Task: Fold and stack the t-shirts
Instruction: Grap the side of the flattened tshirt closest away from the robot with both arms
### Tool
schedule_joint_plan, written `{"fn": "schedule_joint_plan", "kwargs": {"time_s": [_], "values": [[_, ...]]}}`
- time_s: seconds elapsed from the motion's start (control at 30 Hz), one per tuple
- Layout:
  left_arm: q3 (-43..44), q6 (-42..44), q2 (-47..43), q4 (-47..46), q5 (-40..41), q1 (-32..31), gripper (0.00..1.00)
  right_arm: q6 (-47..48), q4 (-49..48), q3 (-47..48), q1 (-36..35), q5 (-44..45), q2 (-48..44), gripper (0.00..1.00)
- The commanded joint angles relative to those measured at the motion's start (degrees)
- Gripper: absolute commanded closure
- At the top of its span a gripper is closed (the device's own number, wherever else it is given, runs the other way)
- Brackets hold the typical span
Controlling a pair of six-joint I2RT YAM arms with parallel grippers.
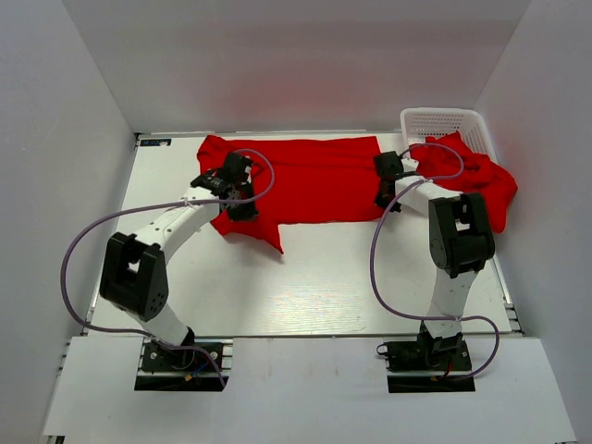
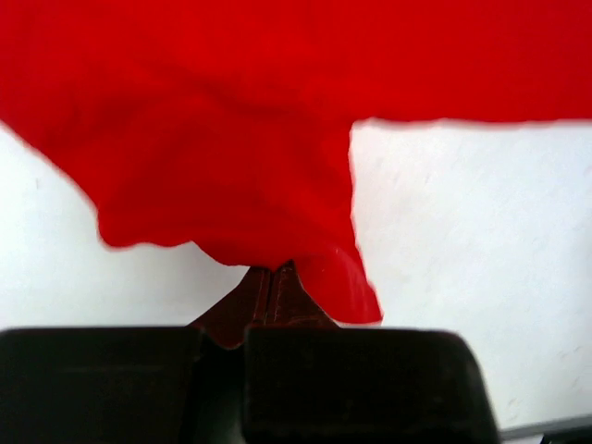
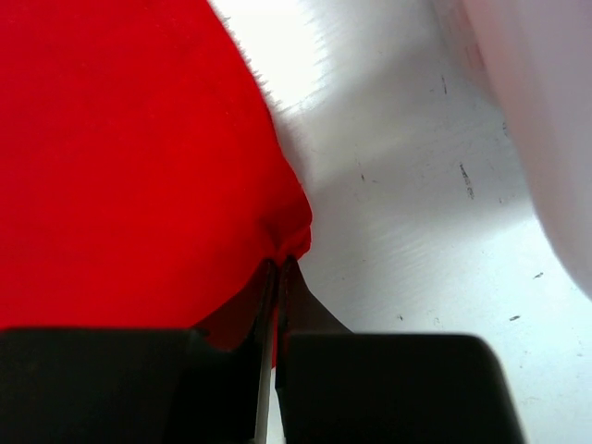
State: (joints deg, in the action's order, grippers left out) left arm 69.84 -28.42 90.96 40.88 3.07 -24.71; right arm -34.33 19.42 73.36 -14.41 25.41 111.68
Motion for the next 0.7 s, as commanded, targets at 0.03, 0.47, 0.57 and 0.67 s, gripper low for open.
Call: {"fn": "schedule_joint_plan", "kwargs": {"time_s": [0.03, 0.47, 0.57, 0.67], "values": [[8.5, 0.7, 4.7, 0.8, 3.3, 0.8, 1.00, 2.5, 3.0, 5.2, -0.3, 0.2, -0.8, 1.00], [23.4, 2.4, 12.8, -0.6, 7.4, 4.4, 1.00, 5.2, 7.0, 18.4, -0.2, 1.1, 5.1, 1.00], [24.1, 5.1, 12.8, -4.1, 8.6, 4.9, 1.00, 5.8, 7.5, 21.0, 0.1, 1.7, 6.4, 1.00], [24.7, 8.6, 12.8, -8.3, 9.1, 5.5, 1.00, 6.5, 8.3, 24.1, 0.1, 2.5, 7.8, 1.00]]}}
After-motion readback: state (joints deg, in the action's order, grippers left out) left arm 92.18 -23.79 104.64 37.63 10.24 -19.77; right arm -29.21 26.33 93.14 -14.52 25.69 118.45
